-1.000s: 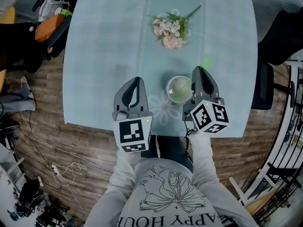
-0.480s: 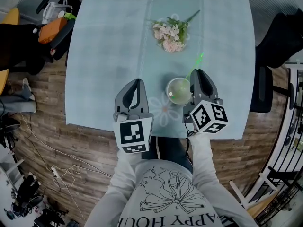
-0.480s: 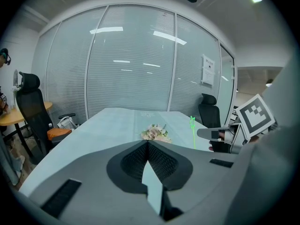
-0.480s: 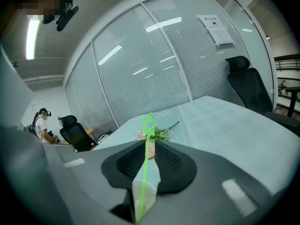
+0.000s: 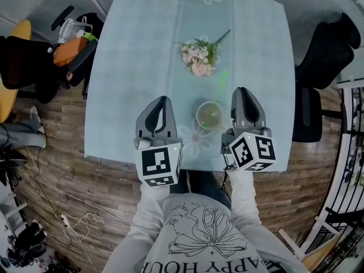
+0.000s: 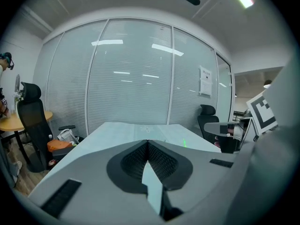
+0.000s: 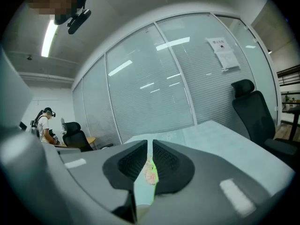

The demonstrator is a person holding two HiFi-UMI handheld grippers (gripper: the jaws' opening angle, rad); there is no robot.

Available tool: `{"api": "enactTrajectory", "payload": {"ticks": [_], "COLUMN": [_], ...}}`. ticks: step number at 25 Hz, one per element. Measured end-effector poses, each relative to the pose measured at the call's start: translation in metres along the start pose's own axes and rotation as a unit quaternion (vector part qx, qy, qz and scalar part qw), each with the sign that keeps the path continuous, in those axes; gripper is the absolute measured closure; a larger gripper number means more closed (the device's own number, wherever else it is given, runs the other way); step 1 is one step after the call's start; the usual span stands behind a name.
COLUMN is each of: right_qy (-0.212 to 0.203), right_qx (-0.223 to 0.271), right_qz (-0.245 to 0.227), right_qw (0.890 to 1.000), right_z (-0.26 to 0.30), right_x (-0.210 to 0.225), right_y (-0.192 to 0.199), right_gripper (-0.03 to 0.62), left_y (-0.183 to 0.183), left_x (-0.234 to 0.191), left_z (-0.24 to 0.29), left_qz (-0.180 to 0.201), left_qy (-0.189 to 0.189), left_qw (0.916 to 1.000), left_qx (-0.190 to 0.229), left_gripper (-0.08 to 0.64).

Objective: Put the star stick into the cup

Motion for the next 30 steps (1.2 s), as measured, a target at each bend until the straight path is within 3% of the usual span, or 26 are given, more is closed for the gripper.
{"api": "enactTrajectory", "payload": {"ticks": [11, 30], "right_qy": [-0.003, 0.008], "right_qx": [0.078, 0.126], "right_qz": [-0.024, -0.072], "right_qw": [0.997, 0.989], "right_z": [-0.040, -0.071], "right_x": [-0.020, -0.031], "right_y": [-0.072, -0.125], "right_gripper": [0.563, 0.563], "left_y": [-0.067, -0.131], "left_x": [0.007, 0.023], "left_z": [-0.031, -0.068], "left_qz": [0.004, 0.025], "left_qy": [-0.003, -0.005], "left_qw": [0.9973, 0.9880], "left_qx": [0.073, 0.153], "left_gripper": [0.555, 0.557]}}
Point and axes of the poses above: the fingertips, and each gripper's own axes: z forward along the fingers, x to its right, y out of its underside, the point moved 4 cm from there along -z, backward along the fingers, and after that the axes turned 9 degrees about -x, right-handed, at the moved point
